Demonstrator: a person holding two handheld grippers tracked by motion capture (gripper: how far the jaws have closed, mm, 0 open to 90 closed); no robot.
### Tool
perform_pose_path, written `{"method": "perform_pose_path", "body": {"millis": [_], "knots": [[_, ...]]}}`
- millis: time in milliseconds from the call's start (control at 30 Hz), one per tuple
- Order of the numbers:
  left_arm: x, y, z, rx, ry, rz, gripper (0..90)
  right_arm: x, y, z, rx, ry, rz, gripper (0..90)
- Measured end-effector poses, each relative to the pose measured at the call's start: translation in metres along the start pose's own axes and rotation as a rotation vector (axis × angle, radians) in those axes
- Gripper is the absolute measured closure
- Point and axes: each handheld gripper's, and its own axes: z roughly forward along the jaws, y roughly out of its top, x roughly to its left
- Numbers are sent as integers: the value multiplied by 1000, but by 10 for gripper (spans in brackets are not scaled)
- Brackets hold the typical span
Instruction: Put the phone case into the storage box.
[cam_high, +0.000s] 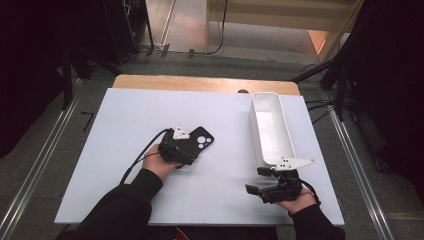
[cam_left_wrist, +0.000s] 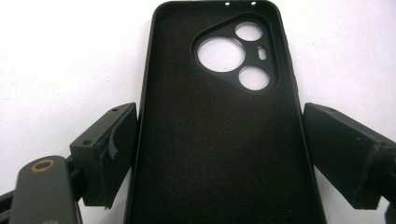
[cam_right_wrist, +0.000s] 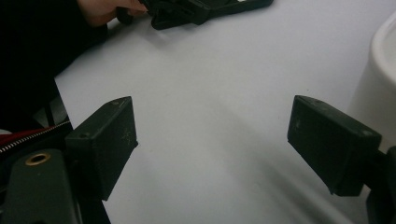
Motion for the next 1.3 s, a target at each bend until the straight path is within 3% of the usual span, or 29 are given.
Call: {"method": "perform_pose_path", "body": {"millis": [333, 600, 867, 1300], "knots": [[2, 2, -2, 9, -3, -16, 138, 0, 0, 0, -2, -3, -3, 140], [8, 9, -15, -37, -31, -79, 139, 0, 0, 0, -7, -7, -7, 140], [4, 17, -31, -86, -26, -84, 140, 0, 1, 0, -8, -7, -5, 140], [-7, 20, -45, -97, -49, -96, 140, 3, 4, -1, -23, -13, -7, 141]]}}
